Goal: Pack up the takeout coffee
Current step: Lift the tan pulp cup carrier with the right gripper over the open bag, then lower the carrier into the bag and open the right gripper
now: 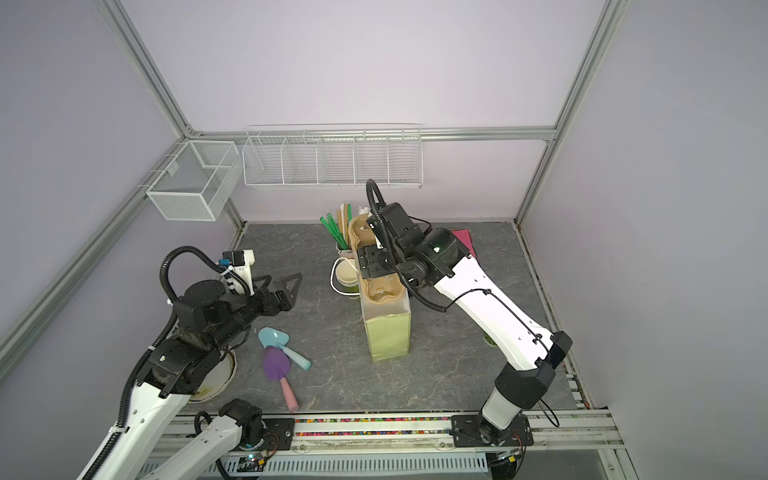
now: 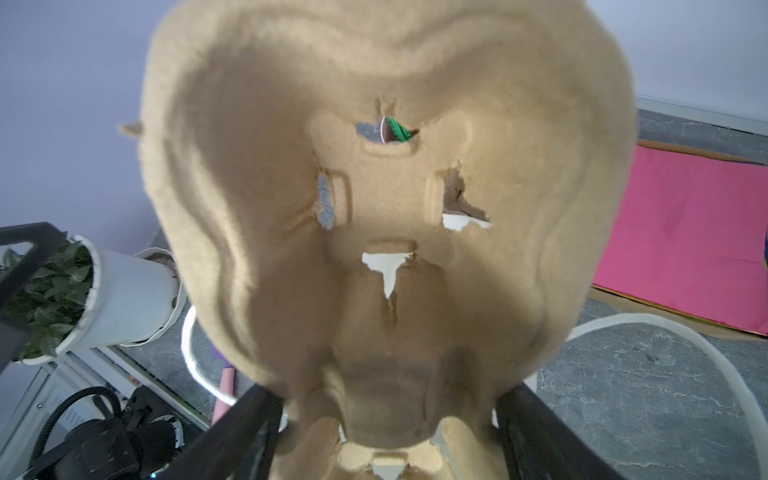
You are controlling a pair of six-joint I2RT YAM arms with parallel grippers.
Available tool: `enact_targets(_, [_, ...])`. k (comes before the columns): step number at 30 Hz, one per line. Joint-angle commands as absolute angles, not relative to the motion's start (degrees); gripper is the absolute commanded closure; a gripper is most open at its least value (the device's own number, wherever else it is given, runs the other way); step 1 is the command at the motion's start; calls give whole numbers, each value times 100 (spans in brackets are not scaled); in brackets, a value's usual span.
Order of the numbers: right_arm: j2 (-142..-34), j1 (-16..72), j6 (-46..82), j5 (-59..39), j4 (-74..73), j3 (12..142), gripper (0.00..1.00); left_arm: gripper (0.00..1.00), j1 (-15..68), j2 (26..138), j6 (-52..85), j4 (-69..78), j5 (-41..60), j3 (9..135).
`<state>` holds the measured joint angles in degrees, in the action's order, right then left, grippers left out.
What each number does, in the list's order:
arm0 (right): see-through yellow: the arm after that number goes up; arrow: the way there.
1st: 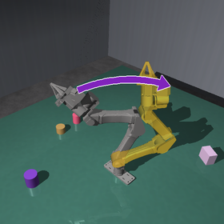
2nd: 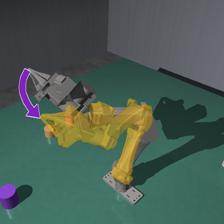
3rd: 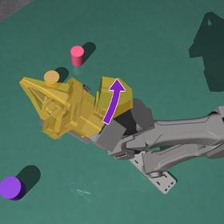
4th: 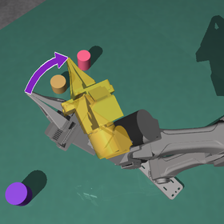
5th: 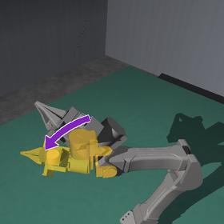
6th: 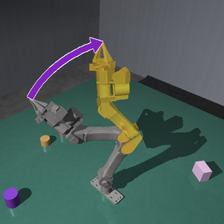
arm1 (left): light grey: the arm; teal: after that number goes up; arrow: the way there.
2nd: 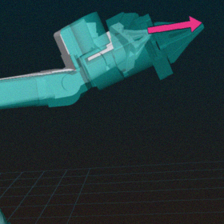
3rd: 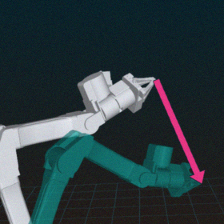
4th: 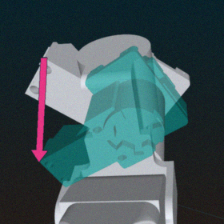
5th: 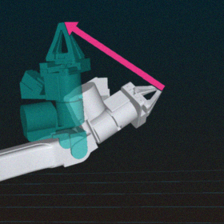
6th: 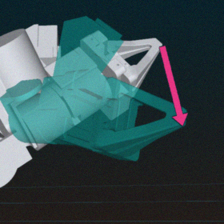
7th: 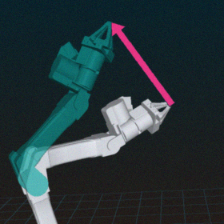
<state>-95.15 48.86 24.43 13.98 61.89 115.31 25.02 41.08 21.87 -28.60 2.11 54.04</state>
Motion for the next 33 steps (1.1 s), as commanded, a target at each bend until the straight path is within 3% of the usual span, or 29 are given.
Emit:
enact_targets(1, [-9601,4902,2550,1649,6154,11611,19,1,2487,4058,2179,-2874,123,5353])
enact_targets(33, [-9718,4922,2454,1825,6133,10724,19,1,2497,4113,2178,-2877,176,5362])
